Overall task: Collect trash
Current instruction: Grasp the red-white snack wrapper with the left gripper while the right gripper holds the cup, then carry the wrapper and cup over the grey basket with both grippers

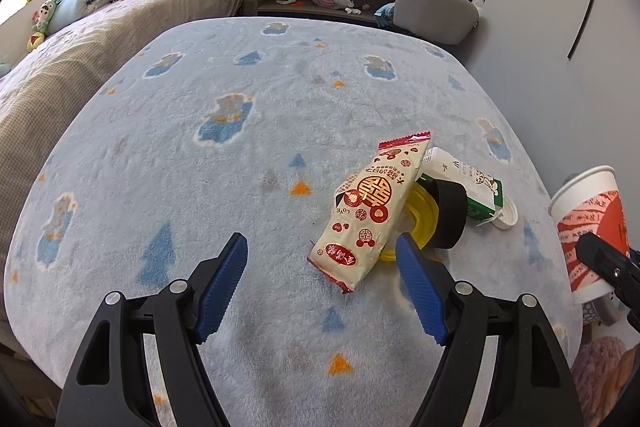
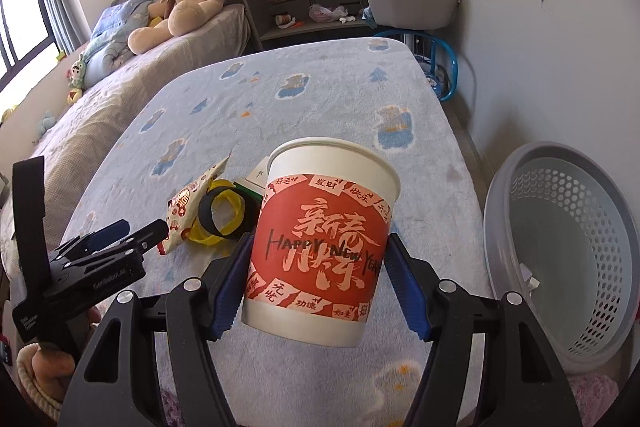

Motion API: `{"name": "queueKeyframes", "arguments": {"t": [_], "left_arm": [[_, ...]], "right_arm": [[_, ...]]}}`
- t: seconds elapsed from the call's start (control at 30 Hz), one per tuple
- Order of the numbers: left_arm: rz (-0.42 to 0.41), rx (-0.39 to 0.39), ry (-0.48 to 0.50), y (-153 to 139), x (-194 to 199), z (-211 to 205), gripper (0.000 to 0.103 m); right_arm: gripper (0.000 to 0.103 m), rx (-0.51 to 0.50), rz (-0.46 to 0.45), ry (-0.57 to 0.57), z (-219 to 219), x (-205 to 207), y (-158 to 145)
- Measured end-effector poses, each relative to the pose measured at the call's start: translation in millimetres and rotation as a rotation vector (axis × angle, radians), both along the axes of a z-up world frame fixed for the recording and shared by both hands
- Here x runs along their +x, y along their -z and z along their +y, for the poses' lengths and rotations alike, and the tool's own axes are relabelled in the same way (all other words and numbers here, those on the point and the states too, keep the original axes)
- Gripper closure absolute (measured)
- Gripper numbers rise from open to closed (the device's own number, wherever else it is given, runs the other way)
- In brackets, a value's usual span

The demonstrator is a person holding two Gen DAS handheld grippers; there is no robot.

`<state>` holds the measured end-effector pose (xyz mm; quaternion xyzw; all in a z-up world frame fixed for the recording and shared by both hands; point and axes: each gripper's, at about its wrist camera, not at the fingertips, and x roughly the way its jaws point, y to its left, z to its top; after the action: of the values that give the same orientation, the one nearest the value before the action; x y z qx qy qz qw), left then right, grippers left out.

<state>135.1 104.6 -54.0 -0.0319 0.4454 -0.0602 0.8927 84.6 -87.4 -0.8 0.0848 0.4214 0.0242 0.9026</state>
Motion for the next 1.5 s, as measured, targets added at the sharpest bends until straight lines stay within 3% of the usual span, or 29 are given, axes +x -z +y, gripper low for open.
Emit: {"name": "queueKeyframes", "arguments": {"t": [0.57, 0.6, 0.67, 0.8, 1.1, 1.5], "left_arm": [[0.016, 0.027, 0.076, 19, 33, -22, 0.030], [0.012, 0.025, 0.081, 18, 33, -22, 0.033], [0.012, 0.016, 0.098, 16, 34, -24, 0.052], [0.003, 0.010, 0.112, 12, 33, -26, 0.063], [-0.026, -0.037, 0.078, -5, 22, -10, 0.064], [-0.105, -0.009, 0.027, -45, -33, -6, 0.064]], "right_arm": [[0.039, 0.085, 0.033, 0.016, -20, -19, 11], [0.039, 0.086, 0.035, 0.015, -21, -19, 11], [0.039, 0.087, 0.038, 0.013, -20, -18, 12], [0.039, 0.090, 0.038, 0.009, -19, -19, 12], [0.039, 0.096, 0.033, 0.007, -18, -17, 11], [0.039, 0.107, -0.011, 0.029, -34, -39, -2]]}}
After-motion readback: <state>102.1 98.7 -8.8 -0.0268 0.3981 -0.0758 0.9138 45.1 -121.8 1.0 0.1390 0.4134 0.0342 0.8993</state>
